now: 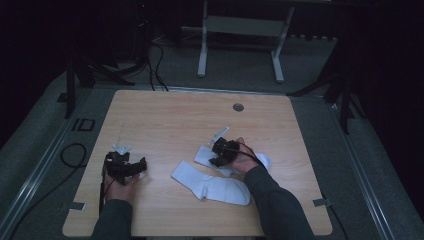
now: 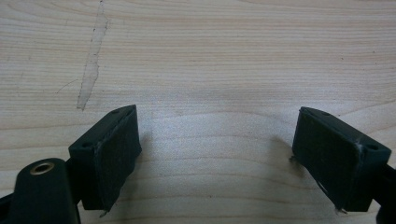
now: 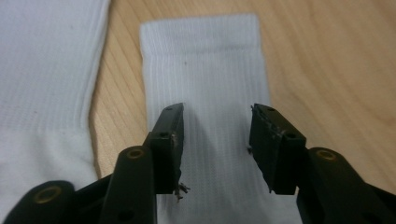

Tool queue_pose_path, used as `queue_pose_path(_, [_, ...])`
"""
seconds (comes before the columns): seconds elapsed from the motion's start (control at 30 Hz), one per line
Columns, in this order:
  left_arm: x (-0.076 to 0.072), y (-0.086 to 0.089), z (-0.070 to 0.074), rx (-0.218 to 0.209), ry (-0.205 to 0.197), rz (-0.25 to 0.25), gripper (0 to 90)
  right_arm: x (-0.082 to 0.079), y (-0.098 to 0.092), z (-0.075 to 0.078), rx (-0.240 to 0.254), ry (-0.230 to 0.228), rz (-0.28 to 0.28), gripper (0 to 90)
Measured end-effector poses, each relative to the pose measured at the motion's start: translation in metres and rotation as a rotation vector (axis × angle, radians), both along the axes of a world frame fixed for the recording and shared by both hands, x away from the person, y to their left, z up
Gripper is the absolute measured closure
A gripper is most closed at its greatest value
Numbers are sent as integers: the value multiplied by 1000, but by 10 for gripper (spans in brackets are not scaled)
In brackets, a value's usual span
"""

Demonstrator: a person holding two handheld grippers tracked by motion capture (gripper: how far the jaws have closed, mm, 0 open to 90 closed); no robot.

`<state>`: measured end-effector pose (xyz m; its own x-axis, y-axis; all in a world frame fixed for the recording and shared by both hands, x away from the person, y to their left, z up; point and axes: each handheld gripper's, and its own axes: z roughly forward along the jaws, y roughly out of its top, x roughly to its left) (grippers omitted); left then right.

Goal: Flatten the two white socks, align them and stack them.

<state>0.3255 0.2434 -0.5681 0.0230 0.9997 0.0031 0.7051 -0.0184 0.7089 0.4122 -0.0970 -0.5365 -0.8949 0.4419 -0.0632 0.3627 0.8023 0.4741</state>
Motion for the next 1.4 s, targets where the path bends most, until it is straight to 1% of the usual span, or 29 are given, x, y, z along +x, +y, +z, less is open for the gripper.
queue_pose_path(0.03, [0,0,0,0,0,0,150,1,0,-1,16,15,-10,539])
queue_pose_path(0.1, [0,0,0,0,0,0,150,3,-2,-1,30,37,-24,540])
queue_pose_path(0.13, [0,0,0,0,0,0,150,4,-3,-2,38,41,-27,543])
queue_pose_path(0.2, [0,0,0,0,-1,0,150,2,-3,-2,45,33,-35,571])
queue_pose_path(0.27, [0,0,0,-1,-1,0,151,0,-3,-2,49,31,-35,651])
queue_pose_path(0.3, [0,0,0,-1,-1,0,151,0,-3,-2,49,31,-35,651])
queue_pose_path(0.33, [0,-1,0,-1,0,-5,151,0,-3,-2,51,28,-36,697])
queue_pose_path(0.37, [0,-1,0,0,0,-6,150,-1,-3,-2,51,24,-43,768])
queue_pose_path(0.43, [0,-1,0,0,0,-6,150,0,-3,-2,46,18,-57,821])
queue_pose_path(0.57, [0,-1,0,0,0,-6,150,0,-3,-2,53,15,-74,835])
queue_pose_path(0.67, [0,-1,0,0,0,-7,150,1,-6,-3,78,27,-99,837])
queue_pose_path(0.73, [0,-1,0,-1,0,-6,150,1,-7,-3,82,28,-109,838])
queue_pose_path(0.77, [0,-1,0,0,0,-6,150,1,-12,0,101,25,-131,839])
queue_pose_path(0.83, [0,-1,0,0,0,-7,150,1,-17,5,115,14,-139,840])
queue_pose_path(0.87, [0,-1,0,-1,0,-6,150,0,-19,9,119,6,-139,840])
queue_pose_path(0.9, [0,-1,0,-1,0,-6,150,0,-19,9,119,6,-139,840])
queue_pose_path(0.93, [0,-1,0,-1,0,-6,150,-1,-21,13,124,1,-141,840])
queue_pose_path(0.97, [0,-1,0,0,0,-7,150,-3,-25,21,137,-12,-143,840])
queue_pose_path(1.07, [0,-1,0,0,0,-7,150,-8,-32,33,159,-31,-140,839])
queue_pose_path(1.1, [0,-1,0,0,0,-6,150,-9,-34,37,164,-36,-141,839])
queue_pose_path(1.13, [0,-1,0,0,0,-6,150,-9,-34,37,164,-36,-141,839])
queue_pose_path(1.17, [0,-1,0,-2,-2,-5,150,-16,-42,51,184,-55,-140,839])
queue_pose_path(1.37, [0,-1,0,-1,-2,-5,150,-33,-58,84,226,-108,-127,839])
queue_pose_path(1.4, [0,-1,0,-1,-2,-5,150,-33,-58,84,226,-108,-127,839])
